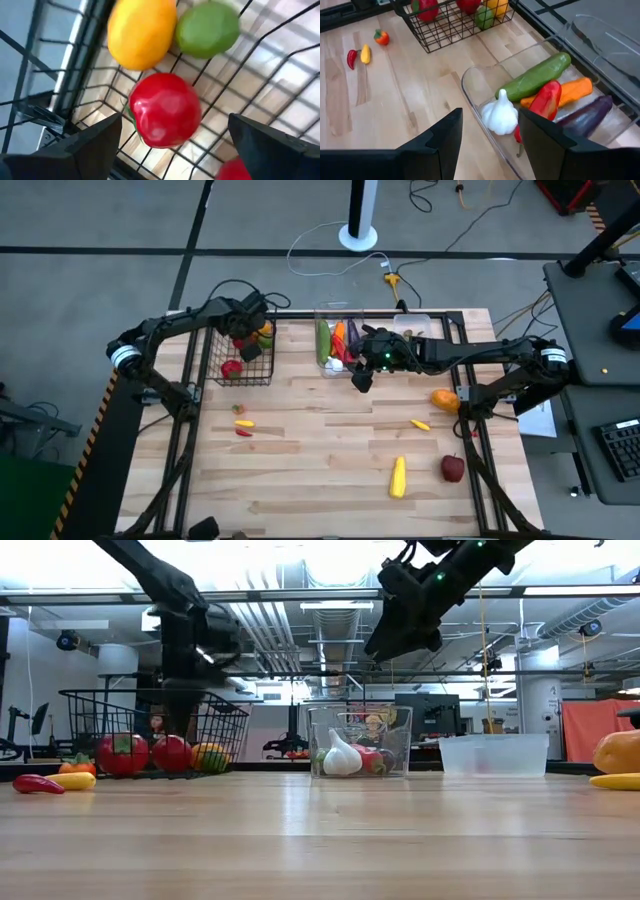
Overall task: Sort produce into baskets
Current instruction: Put the yellow corn into the right transparent bin
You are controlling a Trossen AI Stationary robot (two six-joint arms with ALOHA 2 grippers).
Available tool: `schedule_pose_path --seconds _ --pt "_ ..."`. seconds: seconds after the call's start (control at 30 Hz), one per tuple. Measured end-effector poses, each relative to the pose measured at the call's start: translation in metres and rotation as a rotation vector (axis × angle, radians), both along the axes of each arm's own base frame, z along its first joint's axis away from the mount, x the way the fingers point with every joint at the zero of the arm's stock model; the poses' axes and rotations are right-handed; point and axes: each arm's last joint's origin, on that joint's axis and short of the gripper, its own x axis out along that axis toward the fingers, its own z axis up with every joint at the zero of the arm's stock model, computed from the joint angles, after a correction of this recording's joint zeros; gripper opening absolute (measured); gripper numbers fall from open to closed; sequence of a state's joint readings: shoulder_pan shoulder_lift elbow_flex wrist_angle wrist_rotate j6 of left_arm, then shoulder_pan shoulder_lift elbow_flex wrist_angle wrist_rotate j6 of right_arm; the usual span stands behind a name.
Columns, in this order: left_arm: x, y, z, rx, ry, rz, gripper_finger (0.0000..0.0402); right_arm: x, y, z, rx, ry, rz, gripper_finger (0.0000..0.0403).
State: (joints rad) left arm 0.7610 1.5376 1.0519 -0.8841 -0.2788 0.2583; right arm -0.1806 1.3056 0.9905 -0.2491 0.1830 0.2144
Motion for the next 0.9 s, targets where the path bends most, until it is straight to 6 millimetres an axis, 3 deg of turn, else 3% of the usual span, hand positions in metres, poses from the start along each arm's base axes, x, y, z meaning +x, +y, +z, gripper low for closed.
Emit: schedule_pose_path --seconds 0.1,0.23,0.47,0.7,0.9 --pt "0.003 -0.011 0.016 0.053 -0.065 -0.019 0.0331 -0.004 0.004 0.000 0.027 0.018 0.000 0.0185" --pt "0.007 -0.039 0.044 0.113 -0.204 -0.055 0.0314 -0.009 0.018 -0.006 0.152 0.095 0.124 0.0185" --pt "0.019 -0.110 0.090 0.182 -0.560 -0.188 0.0301 -0.024 0.059 -0.020 0.442 0.310 0.152 0.0185" --pt "0.027 -0.181 0.103 0.202 -0.797 -0.392 0.0297 -0.046 0.103 -0.028 0.565 0.526 0.070 0.0185" --pt "0.031 -0.232 0.109 0.316 -0.890 -0.431 0.0297 -0.073 0.116 -0.034 0.545 0.767 -0.044 0.0185"
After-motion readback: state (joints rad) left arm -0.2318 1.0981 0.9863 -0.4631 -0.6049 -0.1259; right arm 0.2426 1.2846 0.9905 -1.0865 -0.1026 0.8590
